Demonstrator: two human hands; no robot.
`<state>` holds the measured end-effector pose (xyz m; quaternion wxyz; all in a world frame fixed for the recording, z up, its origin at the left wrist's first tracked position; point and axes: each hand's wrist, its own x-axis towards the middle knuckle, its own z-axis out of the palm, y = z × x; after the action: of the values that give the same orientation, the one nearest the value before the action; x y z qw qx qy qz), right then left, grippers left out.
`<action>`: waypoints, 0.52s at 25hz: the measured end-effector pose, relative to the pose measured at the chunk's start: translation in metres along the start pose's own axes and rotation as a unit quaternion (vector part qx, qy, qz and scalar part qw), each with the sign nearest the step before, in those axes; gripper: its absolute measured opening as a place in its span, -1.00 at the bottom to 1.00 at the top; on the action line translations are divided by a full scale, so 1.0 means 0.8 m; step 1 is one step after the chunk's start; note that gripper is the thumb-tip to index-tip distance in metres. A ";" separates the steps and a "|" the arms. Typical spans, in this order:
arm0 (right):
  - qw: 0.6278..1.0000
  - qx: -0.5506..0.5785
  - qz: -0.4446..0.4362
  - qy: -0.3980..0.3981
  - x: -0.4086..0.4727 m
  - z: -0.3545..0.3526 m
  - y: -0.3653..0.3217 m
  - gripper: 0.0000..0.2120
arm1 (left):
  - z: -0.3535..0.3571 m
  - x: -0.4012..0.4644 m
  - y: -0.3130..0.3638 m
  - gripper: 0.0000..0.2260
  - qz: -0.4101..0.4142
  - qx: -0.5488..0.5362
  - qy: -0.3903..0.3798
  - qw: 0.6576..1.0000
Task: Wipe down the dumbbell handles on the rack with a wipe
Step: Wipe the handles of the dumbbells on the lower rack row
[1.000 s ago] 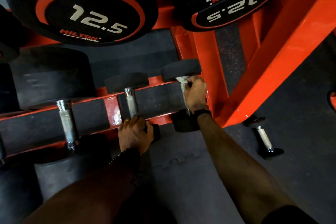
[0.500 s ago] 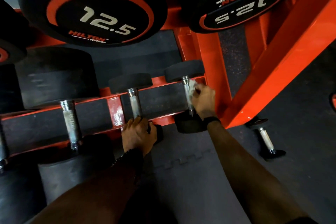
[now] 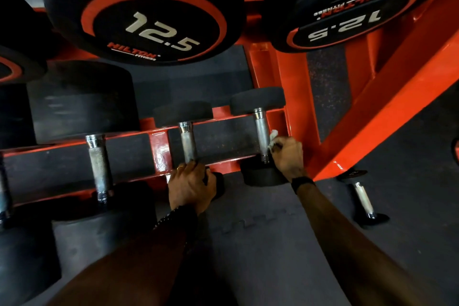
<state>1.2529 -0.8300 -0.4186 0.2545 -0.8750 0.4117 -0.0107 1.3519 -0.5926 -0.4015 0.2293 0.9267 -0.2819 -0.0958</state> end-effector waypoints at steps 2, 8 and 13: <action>0.999 0.025 0.035 0.006 0.029 -0.009 -0.023 -0.90 | 0.001 0.000 0.001 -0.80 0.001 0.003 -0.003 1.000; 0.999 0.031 0.017 0.037 0.018 -0.002 -0.023 -0.70 | 0.001 -0.002 0.001 -0.80 -0.004 0.001 0.003 1.000; 0.989 0.131 0.051 0.047 0.074 -0.021 -0.059 -0.87 | 0.001 0.000 0.004 -0.81 0.002 0.001 0.014 1.000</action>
<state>1.3220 -0.8556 -0.3936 0.3479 -0.8106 0.4620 -0.0926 1.3504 -0.5950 -0.4008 0.2330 0.9275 -0.2808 -0.0821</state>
